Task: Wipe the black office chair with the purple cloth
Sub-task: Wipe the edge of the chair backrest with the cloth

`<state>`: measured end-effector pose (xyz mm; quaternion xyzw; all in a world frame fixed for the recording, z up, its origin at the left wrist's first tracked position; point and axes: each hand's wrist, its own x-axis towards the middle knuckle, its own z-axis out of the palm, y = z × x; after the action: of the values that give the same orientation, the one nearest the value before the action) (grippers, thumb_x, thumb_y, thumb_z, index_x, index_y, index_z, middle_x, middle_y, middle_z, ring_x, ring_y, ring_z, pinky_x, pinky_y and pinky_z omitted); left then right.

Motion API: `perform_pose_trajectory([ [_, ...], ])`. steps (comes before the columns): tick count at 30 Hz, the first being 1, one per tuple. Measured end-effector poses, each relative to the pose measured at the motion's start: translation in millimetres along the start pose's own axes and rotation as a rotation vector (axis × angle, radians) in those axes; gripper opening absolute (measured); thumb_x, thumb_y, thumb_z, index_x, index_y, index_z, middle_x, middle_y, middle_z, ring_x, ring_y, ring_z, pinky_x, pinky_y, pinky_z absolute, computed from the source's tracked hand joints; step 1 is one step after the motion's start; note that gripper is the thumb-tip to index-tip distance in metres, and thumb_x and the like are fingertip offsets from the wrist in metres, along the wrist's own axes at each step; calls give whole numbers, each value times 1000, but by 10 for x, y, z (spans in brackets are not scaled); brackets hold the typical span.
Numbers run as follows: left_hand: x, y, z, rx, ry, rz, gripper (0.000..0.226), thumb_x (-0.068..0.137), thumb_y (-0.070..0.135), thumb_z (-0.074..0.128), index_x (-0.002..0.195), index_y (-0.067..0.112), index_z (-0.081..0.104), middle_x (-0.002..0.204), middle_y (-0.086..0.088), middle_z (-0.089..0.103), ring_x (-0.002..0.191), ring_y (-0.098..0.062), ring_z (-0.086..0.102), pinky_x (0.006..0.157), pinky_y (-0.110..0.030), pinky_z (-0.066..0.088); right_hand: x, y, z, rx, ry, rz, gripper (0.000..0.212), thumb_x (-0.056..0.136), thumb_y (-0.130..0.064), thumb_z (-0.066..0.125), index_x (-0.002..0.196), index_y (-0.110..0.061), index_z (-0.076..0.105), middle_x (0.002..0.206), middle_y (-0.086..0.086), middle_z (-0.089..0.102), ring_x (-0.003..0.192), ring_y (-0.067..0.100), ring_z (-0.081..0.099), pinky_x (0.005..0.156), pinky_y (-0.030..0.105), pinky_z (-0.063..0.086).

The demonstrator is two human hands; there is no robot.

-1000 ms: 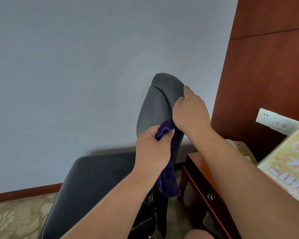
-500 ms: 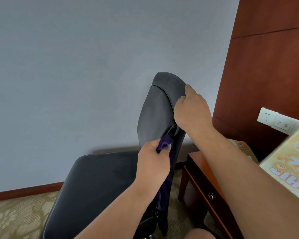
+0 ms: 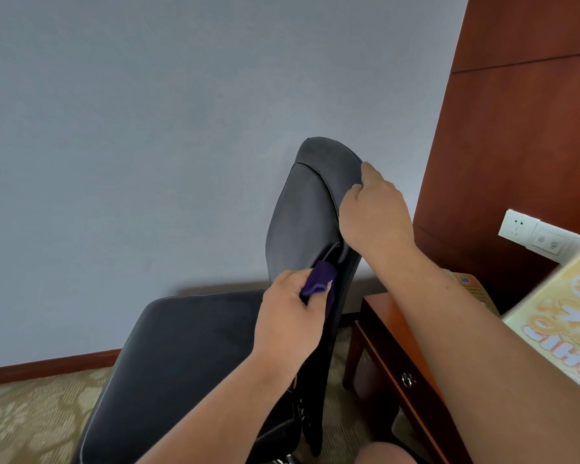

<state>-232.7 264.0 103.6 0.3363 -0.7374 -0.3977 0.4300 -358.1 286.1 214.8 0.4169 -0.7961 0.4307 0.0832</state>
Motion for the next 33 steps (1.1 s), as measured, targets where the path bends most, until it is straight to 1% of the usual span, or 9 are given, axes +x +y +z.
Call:
perform_pose_trajectory([
  [3, 68, 124, -43, -173, -33, -190, 19, 93, 36, 67, 78, 26, 73, 75, -8, 70, 66, -17, 64, 71, -48, 57, 5, -5, 6, 0, 6, -6, 40, 101, -7, 34, 140, -7, 43, 117, 16, 59, 84, 21, 42, 62, 24, 25],
  [6, 118, 235, -67, -255, -32, -201, 17, 90, 34, 71, 75, 26, 73, 76, -14, 70, 64, -18, 61, 71, -50, 58, -7, -10, 13, 11, 7, -14, 46, 103, -10, 33, 148, -9, 37, 123, 16, 57, 86, 19, 41, 70, 25, 29],
  [12, 288, 428, -24, -337, -5, -93, 5, 87, 31, 74, 84, 27, 74, 71, 5, 72, 68, -11, 67, 68, -31, 57, -4, -1, 10, 7, 18, -38, 49, 103, -9, 33, 151, -8, 34, 130, 16, 56, 94, 21, 46, 69, 21, 28],
  [19, 301, 149, -58, -140, -60, -103, 22, 94, 40, 63, 85, 20, 63, 72, 2, 66, 66, -13, 62, 63, -31, 54, 13, 35, 16, 38, 25, -36, 42, 102, -9, 33, 143, -8, 42, 118, 16, 59, 85, 20, 43, 64, 23, 26],
  [23, 250, -23, -130, -39, -94, -134, 19, 95, 40, 62, 83, 25, 61, 72, 5, 66, 65, -10, 64, 57, -22, 50, 18, 5, 5, 10, 6, -40, 53, 101, -6, 33, 154, -8, 31, 128, 16, 56, 91, 18, 39, 65, 19, 24],
  [26, 295, 96, -160, -29, -86, -108, 19, 95, 37, 62, 81, 24, 61, 69, 7, 64, 60, -7, 60, 51, -15, 44, -1, -15, -5, -2, 6, -42, 50, 101, -5, 34, 150, -6, 35, 128, 17, 56, 89, 18, 38, 63, 20, 23],
  [28, 349, 259, -148, -76, -60, -62, 21, 94, 37, 63, 77, 24, 62, 67, 9, 64, 63, -9, 60, 55, -19, 46, -10, -26, 4, -14, 11, -34, 46, 100, -6, 34, 146, -6, 39, 125, 18, 57, 88, 20, 40, 64, 20, 25],
  [31, 420, 446, -93, -89, -25, 28, 30, 92, 27, 62, 65, 29, 50, 54, 15, 53, 55, -5, 49, 55, -21, 39, -6, -35, 10, -59, 50, -29, 32, 99, -13, 33, 126, -8, 49, 113, 17, 61, 86, 26, 49, 71, 32, 36],
  [33, 424, 452, -62, -62, -22, 71, 27, 93, 27, 60, 69, 27, 49, 59, 12, 53, 56, -9, 49, 57, -26, 40, -17, -35, -4, -63, 28, -33, 34, 100, -10, 33, 129, -5, 49, 120, 18, 59, 92, 30, 52, 72, 31, 36],
])
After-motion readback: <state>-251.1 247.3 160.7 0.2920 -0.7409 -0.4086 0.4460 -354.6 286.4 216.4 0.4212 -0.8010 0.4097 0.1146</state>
